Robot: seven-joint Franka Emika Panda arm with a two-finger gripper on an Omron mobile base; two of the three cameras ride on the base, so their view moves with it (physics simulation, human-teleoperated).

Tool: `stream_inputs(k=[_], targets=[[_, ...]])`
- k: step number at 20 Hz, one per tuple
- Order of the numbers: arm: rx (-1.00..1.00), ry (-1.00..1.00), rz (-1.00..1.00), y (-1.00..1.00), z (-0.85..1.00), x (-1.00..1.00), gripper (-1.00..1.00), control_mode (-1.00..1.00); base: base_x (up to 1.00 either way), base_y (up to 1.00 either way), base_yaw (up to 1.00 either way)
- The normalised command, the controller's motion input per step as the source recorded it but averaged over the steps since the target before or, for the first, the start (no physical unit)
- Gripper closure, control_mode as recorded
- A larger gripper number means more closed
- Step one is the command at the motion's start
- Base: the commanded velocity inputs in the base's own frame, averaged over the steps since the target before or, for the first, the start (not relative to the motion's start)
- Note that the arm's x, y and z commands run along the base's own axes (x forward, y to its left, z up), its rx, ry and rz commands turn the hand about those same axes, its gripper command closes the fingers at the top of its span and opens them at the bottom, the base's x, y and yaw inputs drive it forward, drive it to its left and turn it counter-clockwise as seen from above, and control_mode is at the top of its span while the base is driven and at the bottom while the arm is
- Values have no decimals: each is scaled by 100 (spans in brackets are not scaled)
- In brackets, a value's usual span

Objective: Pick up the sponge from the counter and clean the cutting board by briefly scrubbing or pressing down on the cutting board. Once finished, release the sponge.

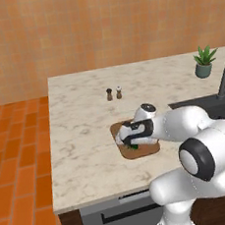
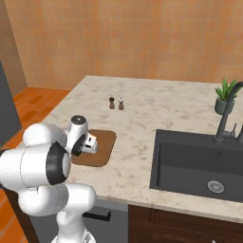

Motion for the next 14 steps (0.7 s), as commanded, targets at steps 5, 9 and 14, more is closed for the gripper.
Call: stream_inputs(k=[5,9,14], targets=[[10,3,-17,-61,26,-19,100,-100,0,0,0],[-5,3,-20,-86,-48,-24,100,-100,0,0,0],[-27,24,-4,-3,-72,18,100,-100,0,0,0]])
